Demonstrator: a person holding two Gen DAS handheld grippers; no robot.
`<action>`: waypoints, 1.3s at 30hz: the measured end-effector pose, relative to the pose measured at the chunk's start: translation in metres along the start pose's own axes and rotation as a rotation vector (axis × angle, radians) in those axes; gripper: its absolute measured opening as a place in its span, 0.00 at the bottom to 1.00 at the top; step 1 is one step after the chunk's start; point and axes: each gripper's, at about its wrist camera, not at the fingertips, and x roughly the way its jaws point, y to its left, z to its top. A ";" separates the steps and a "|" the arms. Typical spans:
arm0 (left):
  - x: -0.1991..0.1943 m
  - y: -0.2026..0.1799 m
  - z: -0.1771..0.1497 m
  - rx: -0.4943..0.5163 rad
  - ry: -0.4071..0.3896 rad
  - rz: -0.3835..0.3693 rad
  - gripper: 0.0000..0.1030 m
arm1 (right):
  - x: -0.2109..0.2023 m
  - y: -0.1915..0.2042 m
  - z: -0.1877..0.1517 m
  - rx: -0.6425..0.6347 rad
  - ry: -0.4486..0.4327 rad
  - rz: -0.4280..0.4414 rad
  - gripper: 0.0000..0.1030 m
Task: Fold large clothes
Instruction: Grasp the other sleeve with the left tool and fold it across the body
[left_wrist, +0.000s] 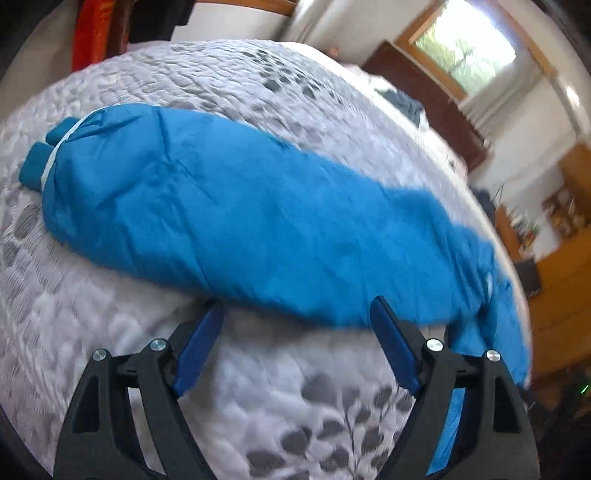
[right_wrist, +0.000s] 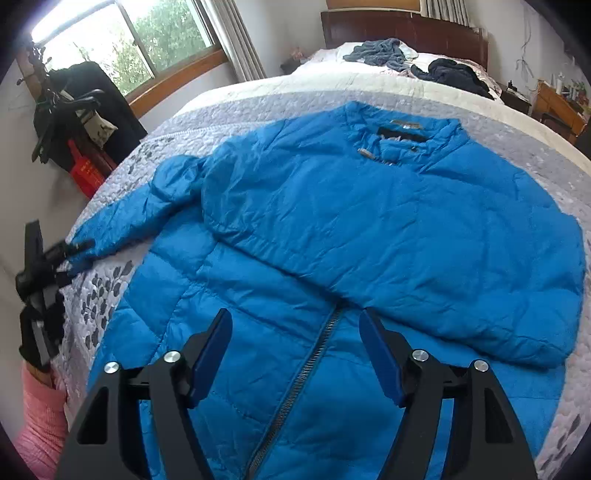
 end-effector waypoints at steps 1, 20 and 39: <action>0.001 0.004 0.007 -0.020 -0.008 -0.010 0.79 | 0.004 0.001 -0.001 -0.001 0.003 -0.002 0.70; -0.006 0.027 0.042 -0.159 -0.114 -0.025 0.12 | 0.017 -0.016 -0.012 0.039 0.005 -0.022 0.70; -0.060 -0.200 -0.014 0.380 -0.281 -0.141 0.08 | -0.028 -0.070 -0.026 0.125 -0.072 -0.107 0.70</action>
